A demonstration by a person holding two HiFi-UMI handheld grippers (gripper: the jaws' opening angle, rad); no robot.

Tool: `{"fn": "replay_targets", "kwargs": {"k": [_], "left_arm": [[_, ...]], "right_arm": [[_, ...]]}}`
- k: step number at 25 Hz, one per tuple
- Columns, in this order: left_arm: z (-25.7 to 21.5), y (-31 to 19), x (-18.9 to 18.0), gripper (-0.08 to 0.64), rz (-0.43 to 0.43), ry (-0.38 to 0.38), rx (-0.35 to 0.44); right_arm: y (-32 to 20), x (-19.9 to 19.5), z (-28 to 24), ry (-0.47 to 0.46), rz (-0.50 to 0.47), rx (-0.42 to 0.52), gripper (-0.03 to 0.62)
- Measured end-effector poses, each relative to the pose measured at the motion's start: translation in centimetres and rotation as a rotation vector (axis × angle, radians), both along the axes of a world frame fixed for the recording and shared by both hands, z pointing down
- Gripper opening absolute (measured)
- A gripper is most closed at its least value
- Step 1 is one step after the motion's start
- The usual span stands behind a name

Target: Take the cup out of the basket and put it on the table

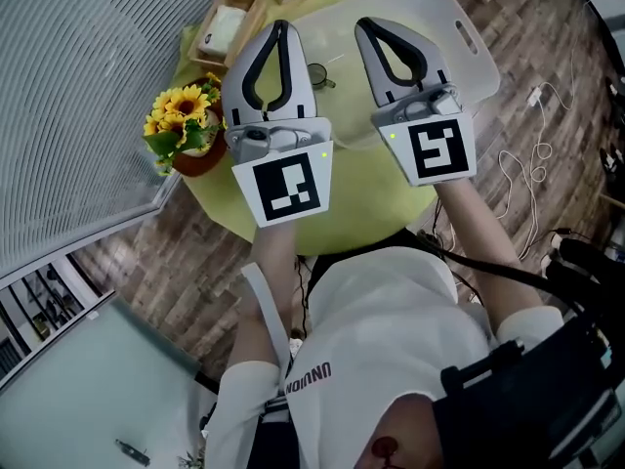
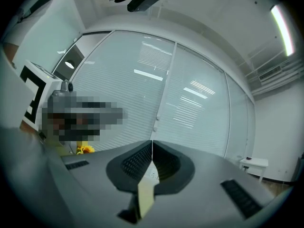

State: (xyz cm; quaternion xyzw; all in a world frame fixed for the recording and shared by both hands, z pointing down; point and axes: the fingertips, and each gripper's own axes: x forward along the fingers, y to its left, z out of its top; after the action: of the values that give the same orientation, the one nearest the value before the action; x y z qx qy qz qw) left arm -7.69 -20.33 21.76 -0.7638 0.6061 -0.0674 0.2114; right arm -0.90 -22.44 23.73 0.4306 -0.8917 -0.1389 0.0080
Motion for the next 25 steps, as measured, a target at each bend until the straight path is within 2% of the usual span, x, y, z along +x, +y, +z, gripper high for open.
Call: {"fn": "replay_targets", "kwargs": {"k": [4,5,8,10,22,23,25], "left_arm": [[0.2,-0.8,-0.1,0.012,-0.011,-0.018,0.000],[0.3,-0.9,-0.2,0.012,-0.016,0.002,0.001],[0.5,-1.4,-0.8,0.012,-0.048,0.199,0.003],[0.8,-1.8,-1.1,0.012,-0.060,0.237,-0.004],[3.2,-3.2,-2.0,0.012,-0.086,0.220,-0.059],[3.2,-3.3,-2.0,0.012,-0.085,0.194,-0.061],[3.4,-3.3,-1.6,0.012,-0.069,0.061,-0.073]], "right_arm": [[-1.7,-0.6,1.9,0.091,-0.055,-0.032,0.020],[-2.1,-0.9,2.5,0.109,-0.072,-0.054,0.020],[-3.4,-1.5,4.6,0.127,-0.120,-0.143,0.020],[-4.3,-1.7,5.6,0.141,-0.141,-0.170,0.020],[-6.3,-4.4,13.2,0.384,-0.341,-0.298,0.030],[-6.4,-4.4,13.7,0.392,-0.349,-0.306,0.041],[-6.5,-4.4,14.7,0.411,-0.363,-0.331,0.086]]}}
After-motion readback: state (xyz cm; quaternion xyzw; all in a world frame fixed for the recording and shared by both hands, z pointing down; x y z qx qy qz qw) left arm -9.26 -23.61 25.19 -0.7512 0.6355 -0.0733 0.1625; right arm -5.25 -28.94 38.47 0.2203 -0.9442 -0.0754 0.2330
